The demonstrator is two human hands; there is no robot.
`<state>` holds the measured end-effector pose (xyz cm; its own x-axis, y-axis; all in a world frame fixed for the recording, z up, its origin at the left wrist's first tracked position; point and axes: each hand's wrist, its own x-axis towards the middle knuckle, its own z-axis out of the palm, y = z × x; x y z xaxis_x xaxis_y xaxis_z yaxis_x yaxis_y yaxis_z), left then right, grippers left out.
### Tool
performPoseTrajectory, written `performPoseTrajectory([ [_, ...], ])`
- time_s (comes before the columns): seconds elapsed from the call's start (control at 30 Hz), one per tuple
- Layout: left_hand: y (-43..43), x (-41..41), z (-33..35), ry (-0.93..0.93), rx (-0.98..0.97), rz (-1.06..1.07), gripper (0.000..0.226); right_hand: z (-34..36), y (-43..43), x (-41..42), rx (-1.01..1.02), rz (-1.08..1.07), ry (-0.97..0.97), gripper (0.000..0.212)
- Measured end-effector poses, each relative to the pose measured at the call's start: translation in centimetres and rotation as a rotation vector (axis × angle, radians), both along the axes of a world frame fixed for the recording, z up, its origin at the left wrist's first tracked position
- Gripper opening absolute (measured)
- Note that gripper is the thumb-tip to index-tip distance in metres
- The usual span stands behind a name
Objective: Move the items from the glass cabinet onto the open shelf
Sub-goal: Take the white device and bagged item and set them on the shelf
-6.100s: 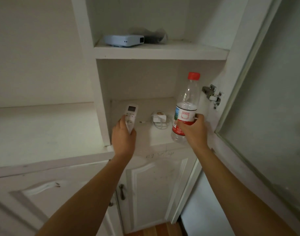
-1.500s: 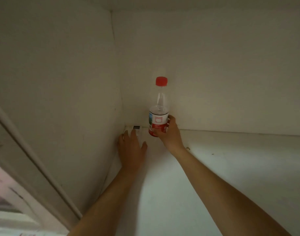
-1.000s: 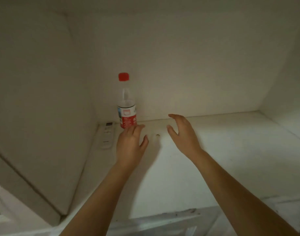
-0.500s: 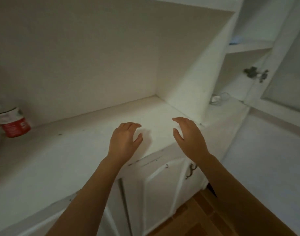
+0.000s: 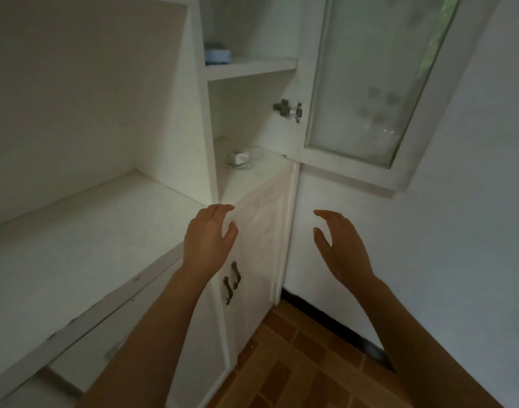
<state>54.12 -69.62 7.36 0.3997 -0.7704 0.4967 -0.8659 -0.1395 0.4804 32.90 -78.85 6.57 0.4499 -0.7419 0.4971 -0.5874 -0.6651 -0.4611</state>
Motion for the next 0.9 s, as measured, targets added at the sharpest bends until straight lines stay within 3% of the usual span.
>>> performPoseTrajectory([
  [0.43, -12.2, 1.9, -0.2, 0.014, -0.051, 0.051, 0.033, -0.2, -10.8, 3.6, 0.029, 0.028, -0.040, 0.035],
  [0.9, -23.2, 6.8, 0.4, 0.022, -0.107, 0.259, 0.033, -0.5, -24.9, 14.1, 0.116, 0.270, -0.013, 0.037],
])
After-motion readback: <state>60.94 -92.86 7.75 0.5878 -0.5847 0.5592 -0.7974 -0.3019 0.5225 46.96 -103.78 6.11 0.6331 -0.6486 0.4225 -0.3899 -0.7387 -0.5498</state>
